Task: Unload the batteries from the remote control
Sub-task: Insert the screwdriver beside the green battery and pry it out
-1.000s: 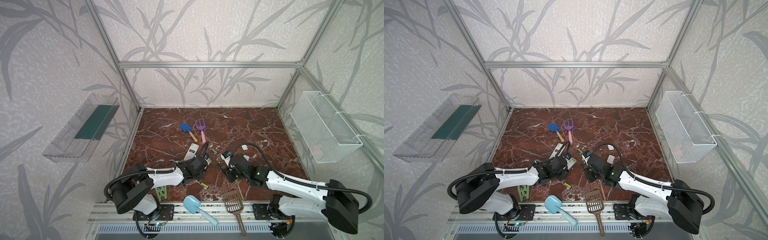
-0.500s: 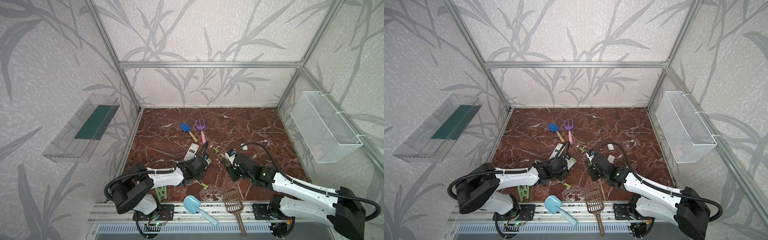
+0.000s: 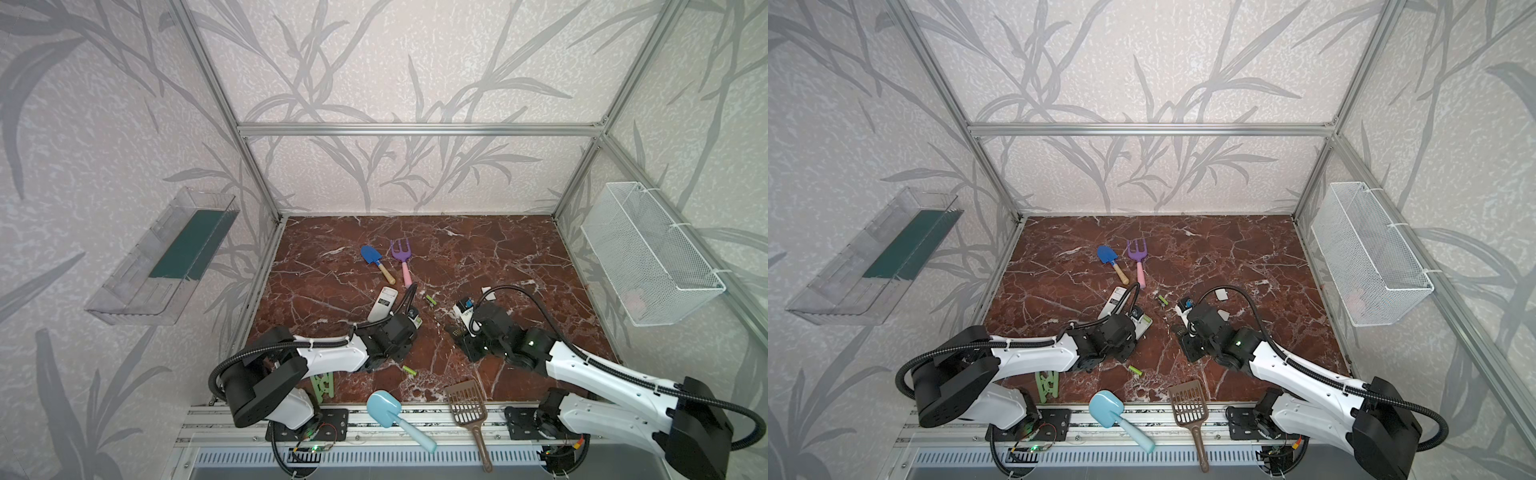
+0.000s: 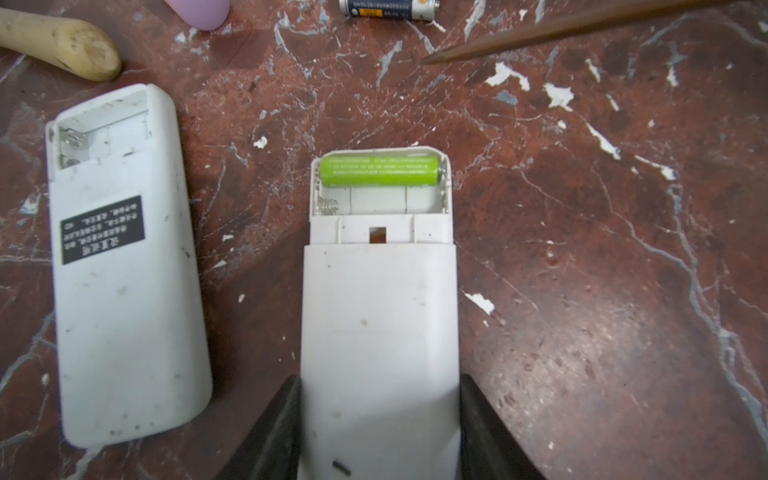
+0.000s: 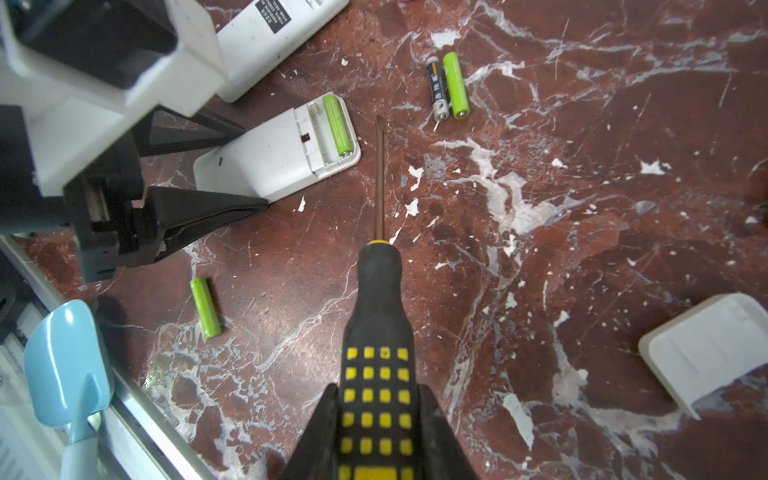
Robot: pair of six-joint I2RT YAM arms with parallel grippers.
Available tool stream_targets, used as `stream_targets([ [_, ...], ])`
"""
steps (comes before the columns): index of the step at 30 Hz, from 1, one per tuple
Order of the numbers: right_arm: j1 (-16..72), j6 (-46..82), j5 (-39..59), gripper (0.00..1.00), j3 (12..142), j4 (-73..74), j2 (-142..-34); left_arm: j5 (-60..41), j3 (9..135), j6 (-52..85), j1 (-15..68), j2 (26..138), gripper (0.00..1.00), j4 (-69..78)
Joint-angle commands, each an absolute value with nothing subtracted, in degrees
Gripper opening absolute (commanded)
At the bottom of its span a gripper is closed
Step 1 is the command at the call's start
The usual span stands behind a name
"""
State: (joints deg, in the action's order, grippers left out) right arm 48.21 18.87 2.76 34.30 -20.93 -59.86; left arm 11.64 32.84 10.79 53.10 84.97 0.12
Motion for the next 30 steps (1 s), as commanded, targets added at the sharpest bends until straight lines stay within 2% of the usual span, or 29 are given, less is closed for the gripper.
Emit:
stream_targets([
  [1,49.8,20.6,4.9,0.00,36.6,-23.4,-59.3,12.7,32.0,12.0,53.2,86.6,0.27,-3.4],
  [17,52.5,26.0,2.2,0.00,39.4,-22.5,-66.5,12.0,32.6,12.4,53.2,86.7,0.27,-3.8],
  [30,60.9,25.9,-10.4,0.00,46.4,-30.0,-74.6,9.5,33.1,15.8,53.2,85.7,0.26,-3.8],
])
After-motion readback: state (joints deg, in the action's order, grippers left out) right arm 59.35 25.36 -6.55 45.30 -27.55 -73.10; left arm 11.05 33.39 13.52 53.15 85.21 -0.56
